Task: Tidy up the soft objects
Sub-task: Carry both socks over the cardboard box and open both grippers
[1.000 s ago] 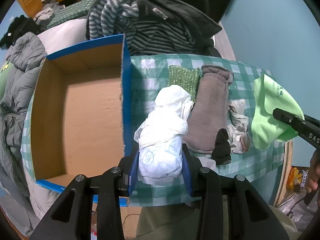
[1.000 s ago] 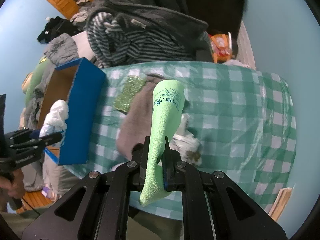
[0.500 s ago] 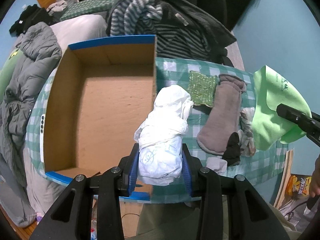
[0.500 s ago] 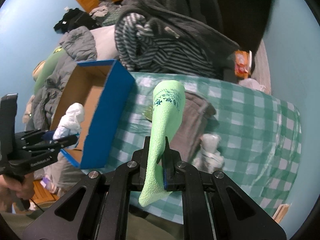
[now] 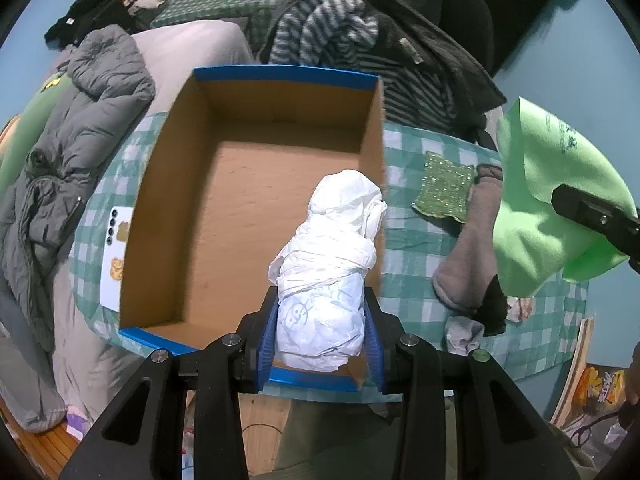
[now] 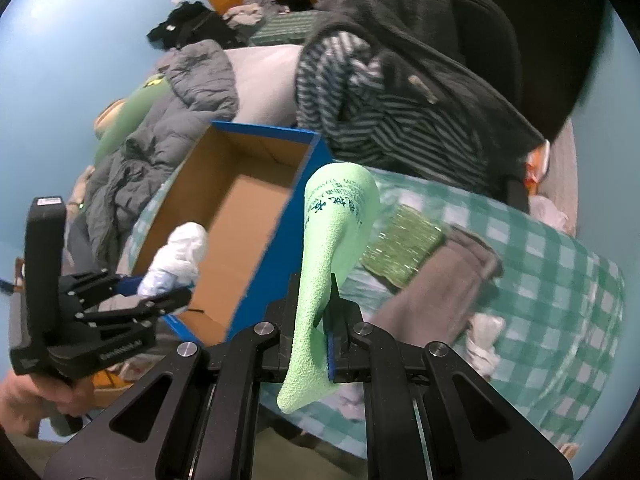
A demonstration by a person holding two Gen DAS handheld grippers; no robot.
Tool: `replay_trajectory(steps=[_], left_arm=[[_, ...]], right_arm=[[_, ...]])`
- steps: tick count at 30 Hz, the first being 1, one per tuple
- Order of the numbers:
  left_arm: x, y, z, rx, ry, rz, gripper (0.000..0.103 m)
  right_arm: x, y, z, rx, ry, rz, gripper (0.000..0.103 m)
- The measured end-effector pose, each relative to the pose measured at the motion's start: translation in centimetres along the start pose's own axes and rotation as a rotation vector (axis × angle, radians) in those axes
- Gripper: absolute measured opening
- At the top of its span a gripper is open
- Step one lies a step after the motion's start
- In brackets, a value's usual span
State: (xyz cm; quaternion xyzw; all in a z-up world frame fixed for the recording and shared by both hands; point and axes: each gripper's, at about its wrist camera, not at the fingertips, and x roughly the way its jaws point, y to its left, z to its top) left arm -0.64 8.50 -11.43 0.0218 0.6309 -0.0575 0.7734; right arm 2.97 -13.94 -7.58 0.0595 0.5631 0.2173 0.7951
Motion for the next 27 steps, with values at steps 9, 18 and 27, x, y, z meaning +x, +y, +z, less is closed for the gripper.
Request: replay_trajectory(steps=[9, 18, 27], left_arm=[[0.0, 3.4, 0.3, -0.047, -0.007, 0.028, 0.038], [0.6, 6.5, 1.0, -0.08, -0.008, 0.046, 0.038], [2.4, 7.9, 1.3, -0.087, 0.018, 0.064, 0.038]], right_arm=[[1.6, 5.0, 2.1, -0.084, -0.011, 0.037, 0.009], [4.7, 9.2, 3.8, -0.129, 0.019, 0.084, 0.009], [9.6, 10.6, 5.0, -0.085, 0.099, 0.126, 0.009]])
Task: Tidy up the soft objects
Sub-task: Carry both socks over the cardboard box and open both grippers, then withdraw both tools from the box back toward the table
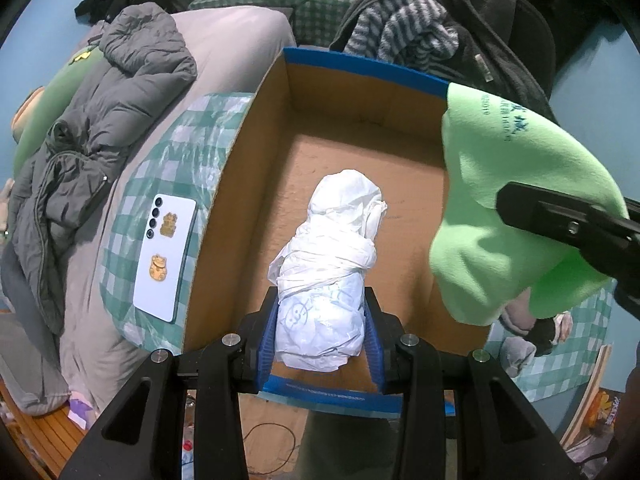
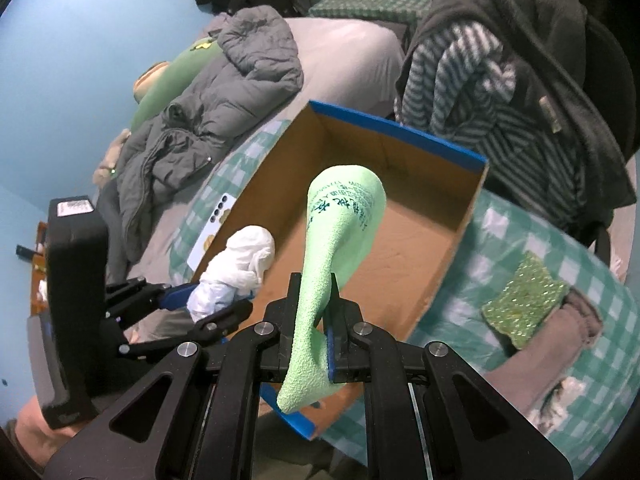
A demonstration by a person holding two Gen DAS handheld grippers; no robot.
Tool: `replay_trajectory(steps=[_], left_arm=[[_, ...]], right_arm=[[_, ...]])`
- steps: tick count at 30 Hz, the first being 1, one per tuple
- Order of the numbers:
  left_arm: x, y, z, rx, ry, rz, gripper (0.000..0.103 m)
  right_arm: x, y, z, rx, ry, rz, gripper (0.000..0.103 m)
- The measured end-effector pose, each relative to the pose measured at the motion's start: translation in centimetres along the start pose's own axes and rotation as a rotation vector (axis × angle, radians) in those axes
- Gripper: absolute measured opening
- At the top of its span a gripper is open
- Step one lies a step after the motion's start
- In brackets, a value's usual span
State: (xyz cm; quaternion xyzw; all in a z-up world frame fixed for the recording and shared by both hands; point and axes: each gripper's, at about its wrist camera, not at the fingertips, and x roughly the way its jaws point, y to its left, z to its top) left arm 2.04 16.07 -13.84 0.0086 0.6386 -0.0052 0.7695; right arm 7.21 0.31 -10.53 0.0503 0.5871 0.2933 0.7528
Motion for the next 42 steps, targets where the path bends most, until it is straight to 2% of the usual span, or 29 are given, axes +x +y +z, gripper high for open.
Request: replay_trajectory(steps=[5, 7, 9, 11, 12, 13, 18, 23, 28, 30, 42], left_arm=[[0.7, 0.2, 0.2, 0.001, 0.018, 0.003, 0.039], [0.8, 0.2, 0.2, 0.003, 0.017, 0.003, 0.043], [0.8, 0.0, 0.3, 0.003, 0.018, 0.004, 0.047], [0.8, 0.0, 0.3, 0.0, 0.011, 0.008, 0.054], [0.7, 0.0, 0.3, -0.003, 0.007, 0.011, 0.056], [0.7, 0.1, 0.3, -0.005, 0.007, 0.012, 0.059], [0.3, 0.3, 0.2, -0.028, 0.008, 0.01, 0.06], [-0.6, 0.1, 0.2, -0.042, -0.004, 0.007, 0.066], [-1.4, -0.7, 0.3, -0.035, -0.016, -0.003, 0.069], [-1.6, -1.1, 0.4, -0.03, -0.019, -0.011, 0.071], [-2.3, -4.8, 0.9, 0.053, -0.043, -0.087, 0.072]], right_arm=[[1.6, -0.1, 0.4, 0.017, 0.036, -0.005, 0.01], [1.8, -0.2, 0.4, 0.023, 0.045, -0.014, 0.011], [1.9, -0.2, 0.4, 0.023, 0.047, -0.029, 0.022], [1.8, -0.3, 0.5, 0.025, 0.045, -0.043, 0.049], [1.7, -0.4, 0.5, 0.024, 0.04, -0.05, 0.051], [1.5, -0.4, 0.6, 0.019, 0.032, -0.064, 0.051], [0.7, -0.9, 0.8, 0.021, 0.029, -0.079, 0.052], [-0.7, -1.4, 0.8, 0.018, 0.017, -0.099, 0.057], [-1.9, -2.4, 0.4, 0.017, 0.013, -0.126, 0.058], [-2.6, -3.0, 0.2, 0.023, 0.008, -0.142, 0.058], [-6.3, -6.9, -1.8, 0.086, -0.015, -0.207, 0.062]])
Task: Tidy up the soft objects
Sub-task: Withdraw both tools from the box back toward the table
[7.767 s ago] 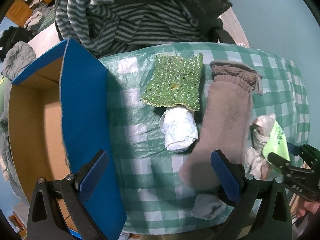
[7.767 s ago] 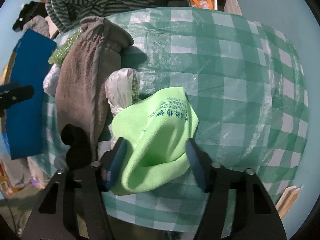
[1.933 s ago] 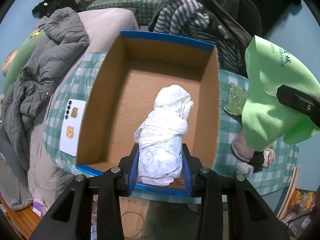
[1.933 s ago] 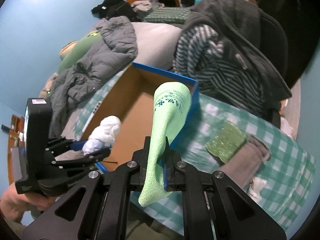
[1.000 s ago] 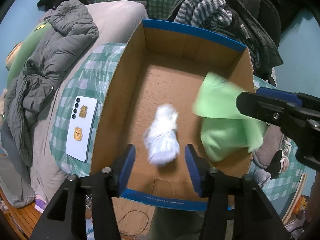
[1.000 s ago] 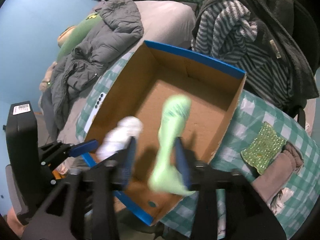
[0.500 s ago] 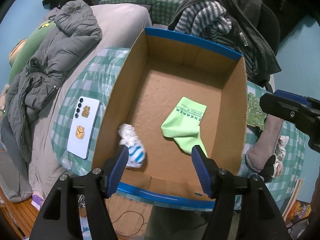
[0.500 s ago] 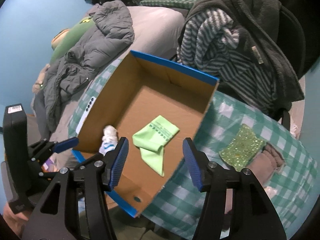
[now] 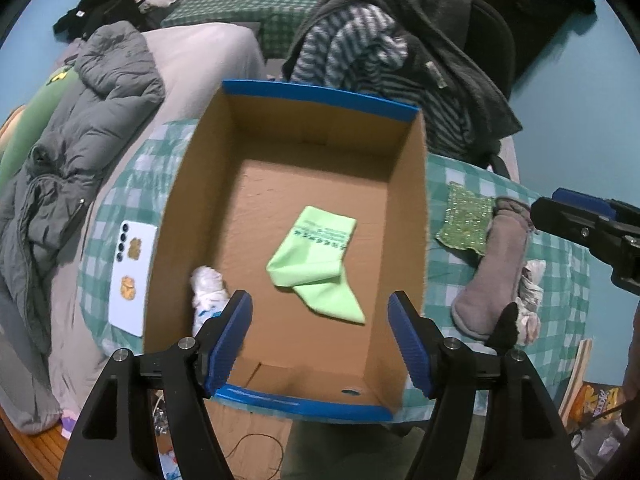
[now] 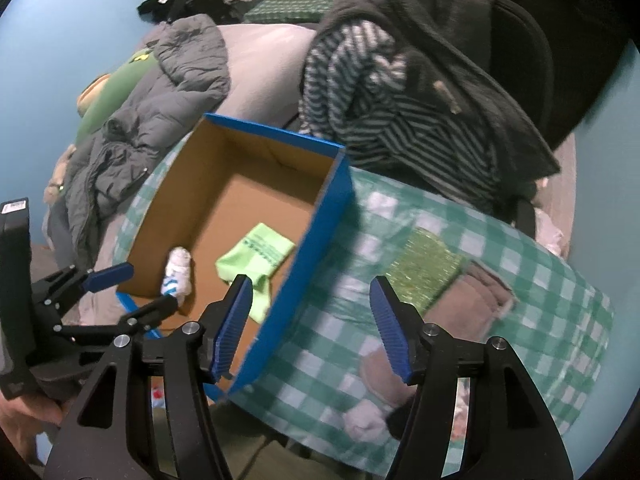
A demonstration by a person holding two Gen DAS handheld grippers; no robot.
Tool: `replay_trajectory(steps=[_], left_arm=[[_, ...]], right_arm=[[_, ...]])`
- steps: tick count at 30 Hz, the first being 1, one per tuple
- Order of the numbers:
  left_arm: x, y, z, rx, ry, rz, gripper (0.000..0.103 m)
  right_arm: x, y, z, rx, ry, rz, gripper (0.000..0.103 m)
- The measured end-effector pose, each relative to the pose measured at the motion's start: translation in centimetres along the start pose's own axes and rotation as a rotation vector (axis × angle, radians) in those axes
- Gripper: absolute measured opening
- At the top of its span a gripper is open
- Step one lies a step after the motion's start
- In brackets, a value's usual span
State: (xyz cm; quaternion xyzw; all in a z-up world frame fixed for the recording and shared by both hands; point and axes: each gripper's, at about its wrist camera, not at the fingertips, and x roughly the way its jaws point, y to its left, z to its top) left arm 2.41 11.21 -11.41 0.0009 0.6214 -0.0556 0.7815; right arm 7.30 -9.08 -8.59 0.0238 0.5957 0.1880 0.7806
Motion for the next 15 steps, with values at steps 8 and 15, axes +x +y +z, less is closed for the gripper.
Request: replay_trajectory(steps=[8, 15], left_arm=[[0.1, -2.0, 0.6, 0.014, 0.016, -0.046, 0.072], [0.0, -4.4, 1.1, 0.08, 0.026, -0.062, 0.072]], right_arm=[[-1.6, -4.6, -2.1, 0.077, -0.003, -0.044, 0.062], [-2.6, -8.3, -3.9, 0.15, 0.0, -0.078, 0.062]])
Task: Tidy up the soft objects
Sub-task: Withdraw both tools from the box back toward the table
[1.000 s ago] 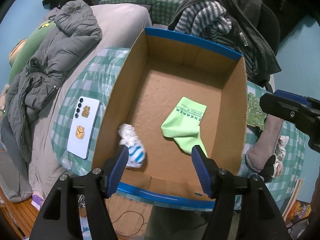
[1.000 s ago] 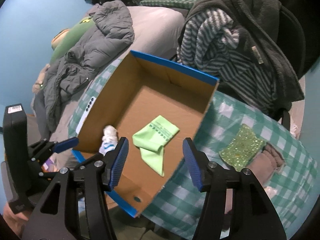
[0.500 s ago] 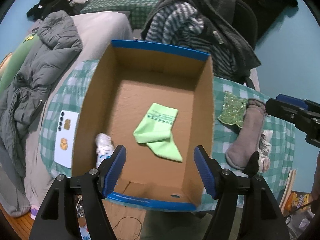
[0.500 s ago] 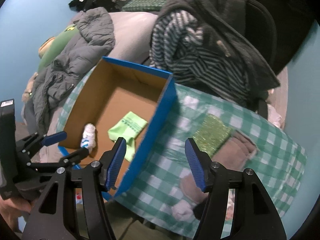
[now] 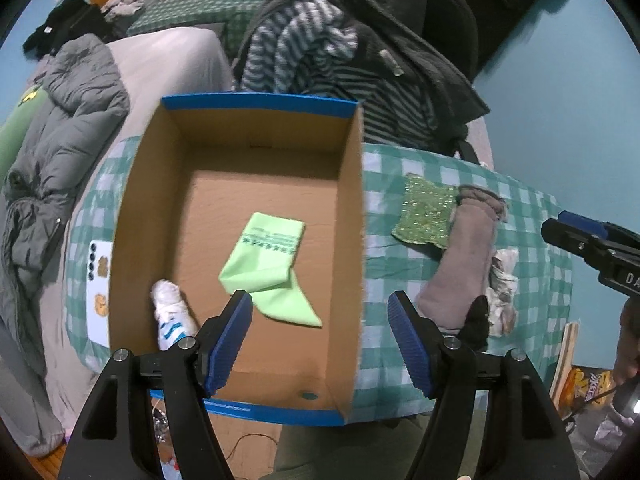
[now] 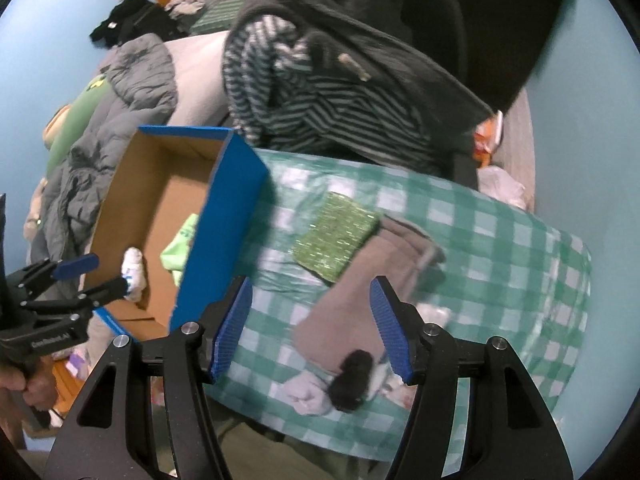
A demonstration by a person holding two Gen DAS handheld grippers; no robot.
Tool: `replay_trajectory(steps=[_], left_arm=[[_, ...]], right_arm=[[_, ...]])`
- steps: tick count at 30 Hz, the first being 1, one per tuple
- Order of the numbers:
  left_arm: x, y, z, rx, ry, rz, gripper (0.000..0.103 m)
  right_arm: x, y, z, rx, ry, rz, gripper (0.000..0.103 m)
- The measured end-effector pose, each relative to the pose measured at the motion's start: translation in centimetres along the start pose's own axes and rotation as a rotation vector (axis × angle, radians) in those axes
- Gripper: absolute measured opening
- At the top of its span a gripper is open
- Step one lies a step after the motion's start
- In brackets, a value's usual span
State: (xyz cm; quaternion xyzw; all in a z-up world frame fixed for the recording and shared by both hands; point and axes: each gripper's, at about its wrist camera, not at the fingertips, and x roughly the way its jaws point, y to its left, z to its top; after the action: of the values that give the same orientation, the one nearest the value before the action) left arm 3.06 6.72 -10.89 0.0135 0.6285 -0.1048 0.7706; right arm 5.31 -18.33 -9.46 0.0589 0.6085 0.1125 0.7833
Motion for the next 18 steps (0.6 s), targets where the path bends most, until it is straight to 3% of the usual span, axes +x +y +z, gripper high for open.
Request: replay_trajectory(steps=[6, 12, 18], left_arm=[[-0.1, -2.4, 0.6, 0.079, -0.01, 0.021, 0.072], [0.1, -6.3, 0.5, 0.247, -0.047, 0.123, 0.072], [1.0, -8.7, 0.7, 0.288, -0.043, 0.115, 0.072]], right_arm=[[-0.6, -3.0, -1.3, 0.047, 0.0, -0.022, 0.062], [-0.9, -5.4, -2.3, 0.087, 0.003, -0.043, 0.062], [-0.6, -7.5, -3.5, 0.122, 0.007, -0.065, 0.062]])
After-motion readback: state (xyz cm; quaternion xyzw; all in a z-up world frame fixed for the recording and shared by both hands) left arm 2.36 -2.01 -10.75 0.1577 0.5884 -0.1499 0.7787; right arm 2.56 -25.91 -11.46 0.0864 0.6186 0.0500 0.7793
